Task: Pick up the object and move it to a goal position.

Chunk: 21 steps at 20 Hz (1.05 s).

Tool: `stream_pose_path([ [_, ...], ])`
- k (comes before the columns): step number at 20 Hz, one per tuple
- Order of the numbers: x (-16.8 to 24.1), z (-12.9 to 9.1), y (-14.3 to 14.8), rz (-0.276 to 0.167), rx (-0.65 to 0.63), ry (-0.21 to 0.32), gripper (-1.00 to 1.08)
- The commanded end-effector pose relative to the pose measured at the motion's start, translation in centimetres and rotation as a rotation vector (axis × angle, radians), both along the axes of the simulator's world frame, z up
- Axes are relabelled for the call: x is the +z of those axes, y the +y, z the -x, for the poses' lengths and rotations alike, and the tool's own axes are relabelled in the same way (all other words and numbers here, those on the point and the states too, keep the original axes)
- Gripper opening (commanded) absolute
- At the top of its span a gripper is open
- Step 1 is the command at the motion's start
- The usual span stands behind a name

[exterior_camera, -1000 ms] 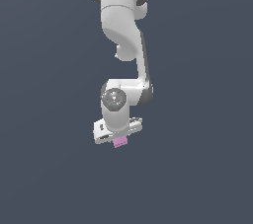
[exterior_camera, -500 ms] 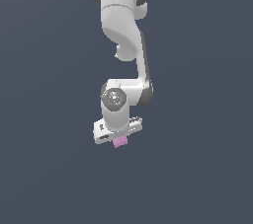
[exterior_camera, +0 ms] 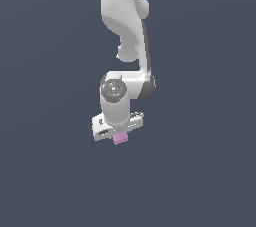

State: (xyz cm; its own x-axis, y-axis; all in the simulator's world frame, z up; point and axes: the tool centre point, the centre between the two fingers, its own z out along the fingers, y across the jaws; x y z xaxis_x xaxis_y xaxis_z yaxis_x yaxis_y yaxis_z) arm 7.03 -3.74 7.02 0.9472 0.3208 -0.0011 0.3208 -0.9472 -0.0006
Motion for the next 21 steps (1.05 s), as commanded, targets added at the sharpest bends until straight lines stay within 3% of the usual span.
stream_pose_path([
  [1,1.5,0.5,-0.2,0.0,0.0,-0.001,-1.0],
  [12,9.3,3.2,-1.2,0.001,0.0,-0.001,-1.0],
  [21,11.7,3.9,-1.5,0.001,0.0,-0.001,-1.0],
])
